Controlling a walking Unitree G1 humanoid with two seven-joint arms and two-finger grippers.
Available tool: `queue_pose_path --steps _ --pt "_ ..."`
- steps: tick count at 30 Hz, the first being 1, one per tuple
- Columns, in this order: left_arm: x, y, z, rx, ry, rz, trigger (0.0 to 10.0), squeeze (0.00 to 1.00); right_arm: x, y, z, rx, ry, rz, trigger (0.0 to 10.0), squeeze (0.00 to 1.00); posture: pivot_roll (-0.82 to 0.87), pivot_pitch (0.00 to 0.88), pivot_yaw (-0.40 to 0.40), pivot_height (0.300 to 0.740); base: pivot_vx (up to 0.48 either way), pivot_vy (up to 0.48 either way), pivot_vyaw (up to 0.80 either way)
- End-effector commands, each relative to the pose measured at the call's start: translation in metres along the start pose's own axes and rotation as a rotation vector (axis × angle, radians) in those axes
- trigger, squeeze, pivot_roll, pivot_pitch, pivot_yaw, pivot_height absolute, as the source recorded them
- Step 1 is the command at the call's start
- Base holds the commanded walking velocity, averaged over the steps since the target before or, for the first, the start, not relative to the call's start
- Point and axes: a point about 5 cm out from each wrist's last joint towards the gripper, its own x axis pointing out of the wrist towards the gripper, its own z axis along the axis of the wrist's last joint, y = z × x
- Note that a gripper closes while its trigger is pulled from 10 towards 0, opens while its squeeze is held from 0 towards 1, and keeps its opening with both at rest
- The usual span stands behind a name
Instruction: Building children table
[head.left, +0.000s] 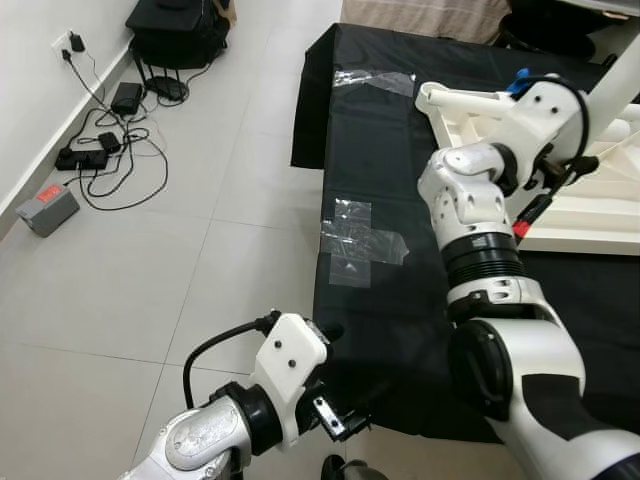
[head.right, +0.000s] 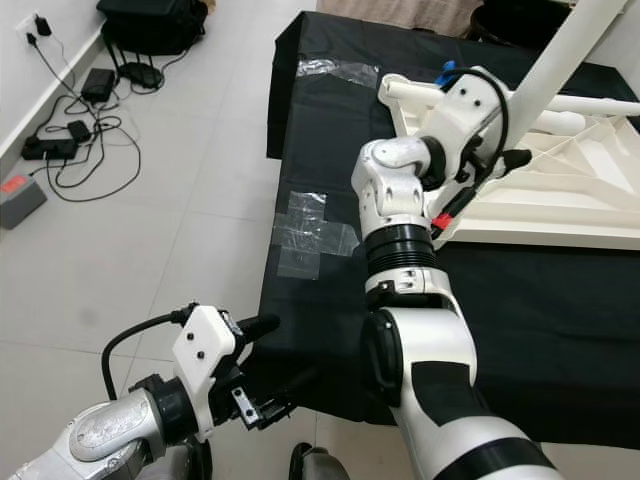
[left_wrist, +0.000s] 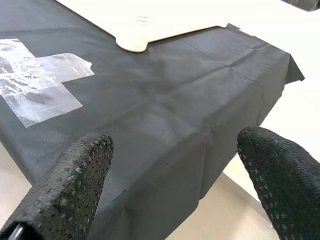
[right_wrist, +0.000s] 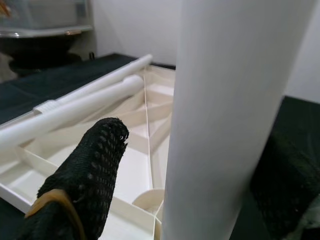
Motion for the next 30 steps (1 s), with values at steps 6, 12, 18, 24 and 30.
queue_pose_path --steps 6,12,18,24,30 --pt "-0.001 -0.003 -0.001 -0.009 -0.001 -0.024 10.0 0.00 -0.002 -0.010 -0.002 -0.021 -0.037 0.015 10.0 0.00 0.08 0.210 -0.109 0.740 0.000 0.000 0.00" --pt "-0.001 -0.003 -0.002 -0.007 0.001 -0.024 10.0 0.00 -0.001 -0.022 -0.008 -0.053 -0.056 0.038 10.0 0.00 0.08 0.198 -0.102 0.740 0.000 0.000 0.00" --pt "-0.001 0.001 -0.003 0.000 0.000 -0.027 10.0 0.00 -0.011 -0.053 -0.026 -0.129 -0.092 0.130 10.0 0.00 0.07 0.180 -0.092 0.740 0.000 0.000 0.00" --pt "0.001 0.003 -0.001 0.012 -0.009 -0.027 10.0 0.00 -0.028 -0.070 -0.038 -0.151 -0.080 0.300 10.0 0.00 0.07 0.174 -0.092 0.740 0.000 0.000 0.00" --pt "0.000 0.006 -0.001 0.019 -0.011 -0.018 10.0 0.00 -0.044 -0.080 -0.052 -0.189 -0.028 0.509 10.0 0.00 0.07 0.170 -0.091 0.740 0.000 0.000 0.00"
